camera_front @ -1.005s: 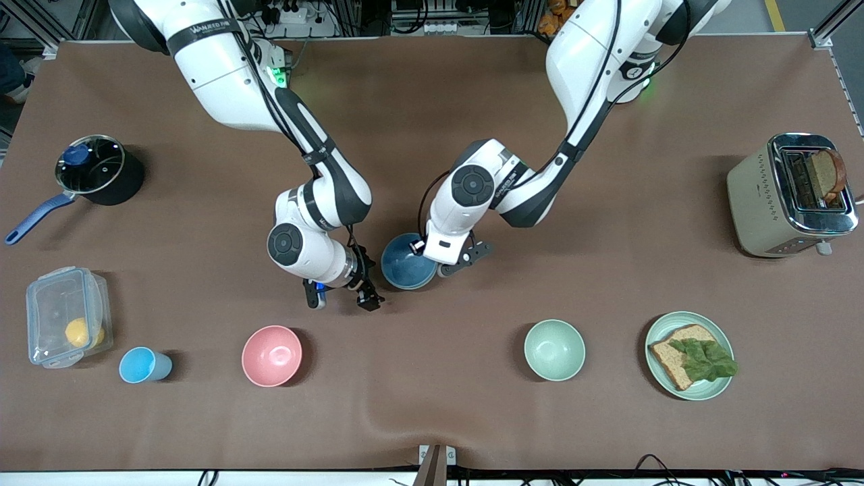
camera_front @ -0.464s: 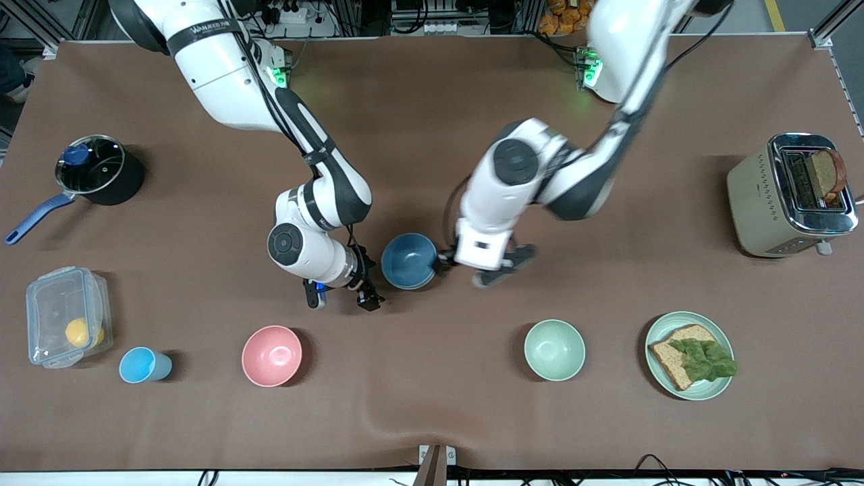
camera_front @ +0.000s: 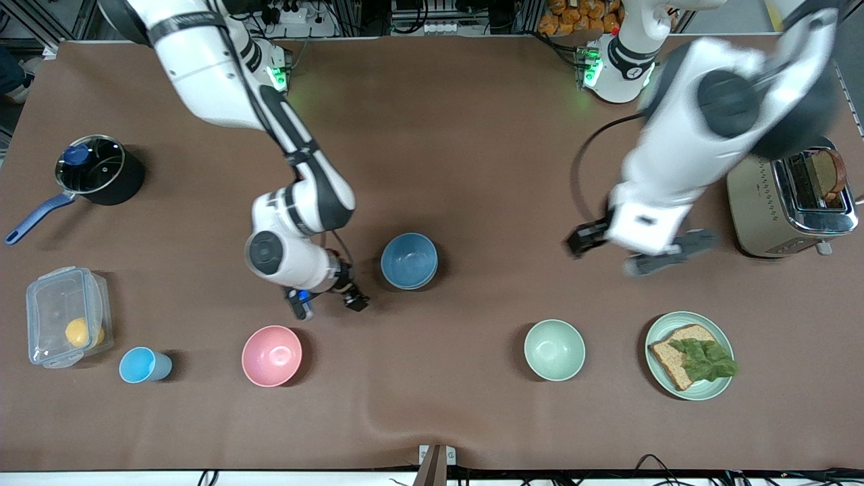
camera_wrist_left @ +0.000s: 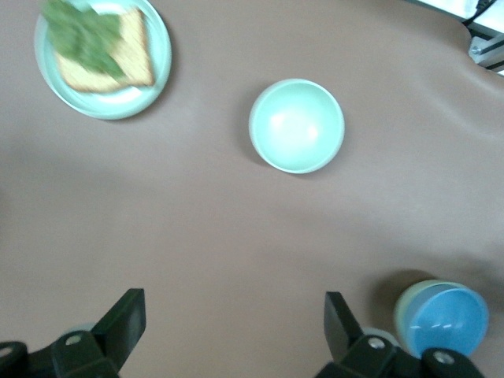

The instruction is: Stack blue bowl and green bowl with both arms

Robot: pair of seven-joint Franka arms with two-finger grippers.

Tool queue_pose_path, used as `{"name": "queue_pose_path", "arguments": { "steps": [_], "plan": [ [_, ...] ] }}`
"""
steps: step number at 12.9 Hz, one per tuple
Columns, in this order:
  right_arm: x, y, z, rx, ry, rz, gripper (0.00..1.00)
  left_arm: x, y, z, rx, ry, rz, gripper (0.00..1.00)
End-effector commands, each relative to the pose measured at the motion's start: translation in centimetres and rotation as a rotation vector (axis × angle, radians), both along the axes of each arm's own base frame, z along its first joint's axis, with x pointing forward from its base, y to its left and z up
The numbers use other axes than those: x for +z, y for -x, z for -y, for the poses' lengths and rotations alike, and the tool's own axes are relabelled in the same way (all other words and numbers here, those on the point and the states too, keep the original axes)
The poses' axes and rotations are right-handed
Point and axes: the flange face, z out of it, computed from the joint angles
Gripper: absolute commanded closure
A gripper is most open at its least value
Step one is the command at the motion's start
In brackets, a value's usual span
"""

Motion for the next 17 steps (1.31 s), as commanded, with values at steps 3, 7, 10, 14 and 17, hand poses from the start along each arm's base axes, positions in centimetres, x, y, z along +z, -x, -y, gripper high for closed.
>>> {"name": "queue_pose_path", "arguments": {
  "steps": [3,7,10,14,17],
  "plan": [
    [13.2,-2.2,11.7,0.358,-0.001,0.118,0.00,5.4,2.3,-6.9,-0.142,-0.042,0.006,0.00],
    [22.3,-0.6,19.1,0.598,0.072,0.143,0.00,6.4,2.6,-10.5,-0.150,-0.019,-0.018,0.00],
    [29.9,3.0,23.4,0.757,0.117,0.164,0.00,7.1,3.2,-11.9,-0.181,-0.006,-0.035,0.00],
    [35.5,8.7,26.8,0.836,0.151,0.154,0.00,7.7,3.9,-12.9,-0.189,-0.010,-0.057,0.00],
    [36.4,9.8,26.8,0.900,0.197,0.120,0.00,8.3,4.5,-13.5,-0.235,-0.016,-0.064,0.00]
  ]
}}
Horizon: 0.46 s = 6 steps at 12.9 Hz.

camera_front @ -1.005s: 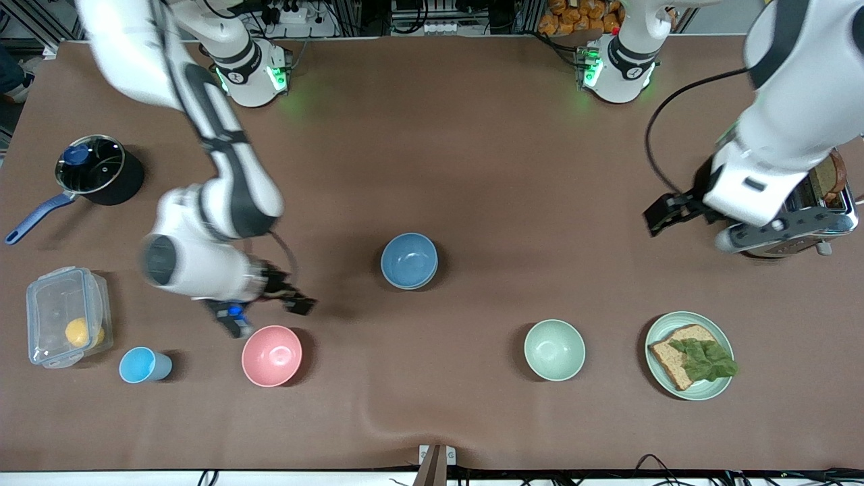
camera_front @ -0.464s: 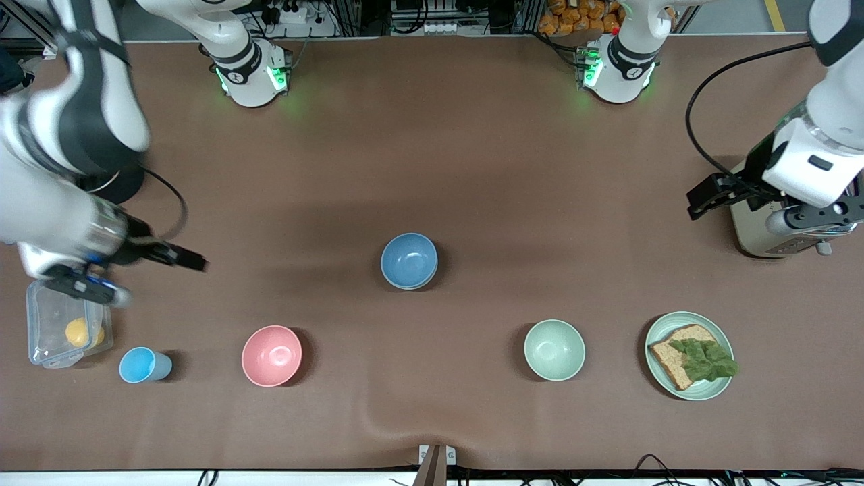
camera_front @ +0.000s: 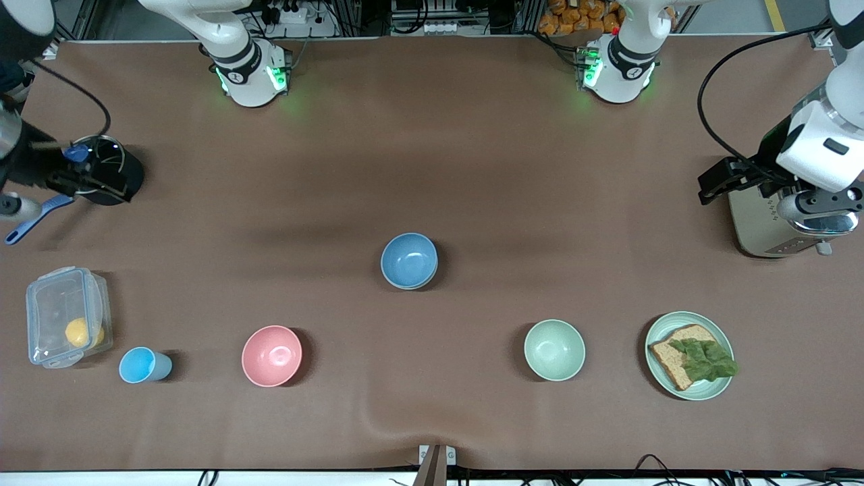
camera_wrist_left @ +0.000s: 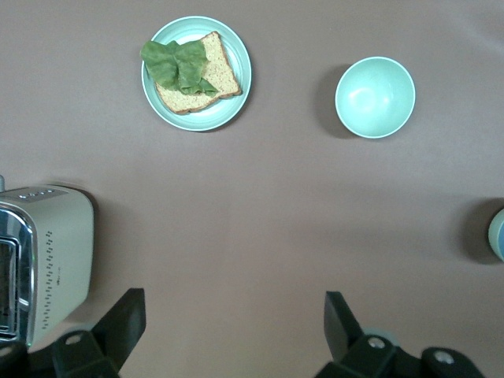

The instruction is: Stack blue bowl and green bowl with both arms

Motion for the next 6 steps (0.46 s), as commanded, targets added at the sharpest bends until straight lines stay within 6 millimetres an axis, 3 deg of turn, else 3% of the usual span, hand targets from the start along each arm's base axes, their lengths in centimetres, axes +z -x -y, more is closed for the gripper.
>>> {"name": "queue_pose_path", "arguments": {
  "steps": [1,6],
  "plan": [
    [-0.2,1.0,0.3,0.041,0.036,-0.010,0.00,0.7,1.4,-0.5,-0.025,0.011,-0.016,0.00],
    [0.7,0.8,-0.3,0.054,0.036,0.026,0.00,1.7,2.6,-1.3,-0.022,0.004,-0.030,0.00]
  ]
}}
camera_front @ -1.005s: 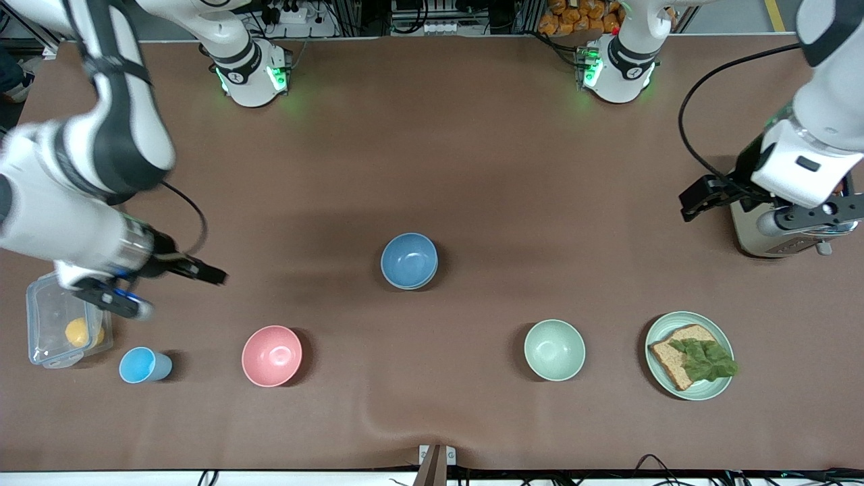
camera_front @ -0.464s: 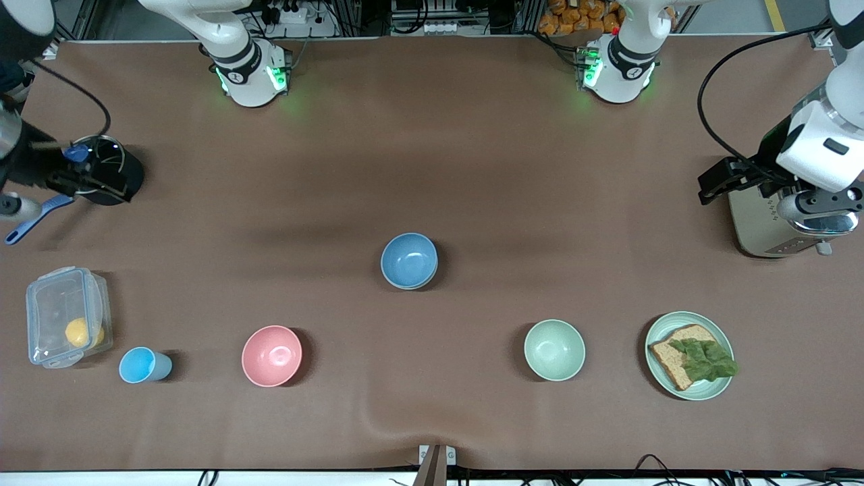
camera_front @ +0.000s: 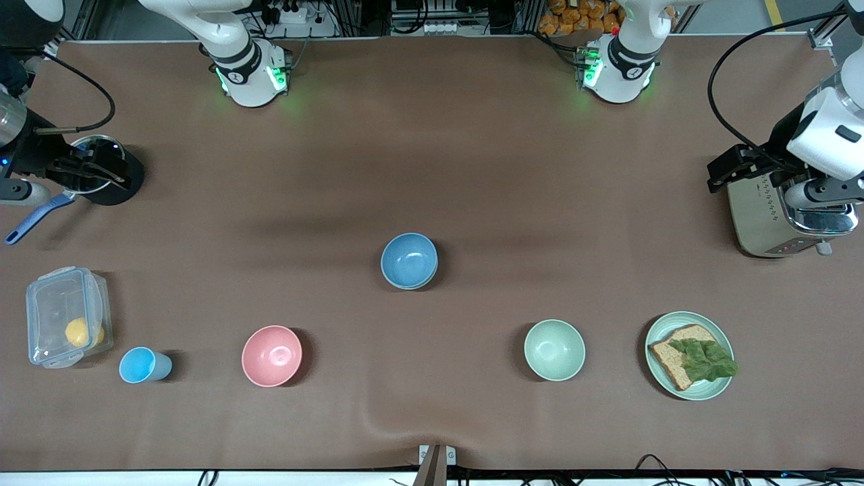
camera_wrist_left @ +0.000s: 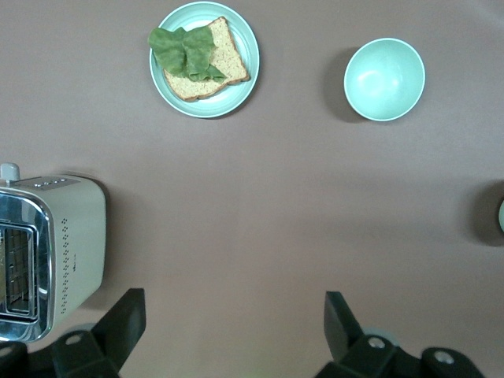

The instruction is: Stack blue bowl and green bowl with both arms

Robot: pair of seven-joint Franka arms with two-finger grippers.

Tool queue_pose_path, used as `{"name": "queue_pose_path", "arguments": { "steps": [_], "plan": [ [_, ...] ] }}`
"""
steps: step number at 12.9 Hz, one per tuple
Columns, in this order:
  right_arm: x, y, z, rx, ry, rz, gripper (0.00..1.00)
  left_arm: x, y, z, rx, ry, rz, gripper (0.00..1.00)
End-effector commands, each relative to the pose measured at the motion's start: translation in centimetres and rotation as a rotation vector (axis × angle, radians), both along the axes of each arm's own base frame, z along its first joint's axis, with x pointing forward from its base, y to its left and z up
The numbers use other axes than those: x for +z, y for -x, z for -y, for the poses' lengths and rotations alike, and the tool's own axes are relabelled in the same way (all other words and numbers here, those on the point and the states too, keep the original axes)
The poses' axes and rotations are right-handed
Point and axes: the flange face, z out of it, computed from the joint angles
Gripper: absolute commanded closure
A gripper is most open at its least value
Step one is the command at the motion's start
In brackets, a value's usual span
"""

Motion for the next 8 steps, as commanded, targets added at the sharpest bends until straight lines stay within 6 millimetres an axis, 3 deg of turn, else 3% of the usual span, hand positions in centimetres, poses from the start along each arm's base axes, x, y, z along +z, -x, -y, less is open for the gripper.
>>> {"name": "queue_pose_path", "arguments": {
  "steps": [1,8],
  "plan": [
    [0.81,0.55,-0.18,0.031,0.021,0.021,0.00,0.96,1.67,-0.59,-0.016,0.019,-0.010,0.00],
    [1.33,0.47,0.49,0.044,0.010,0.007,0.00,1.52,1.90,-1.16,-0.030,0.028,-0.011,0.00]
  ]
}}
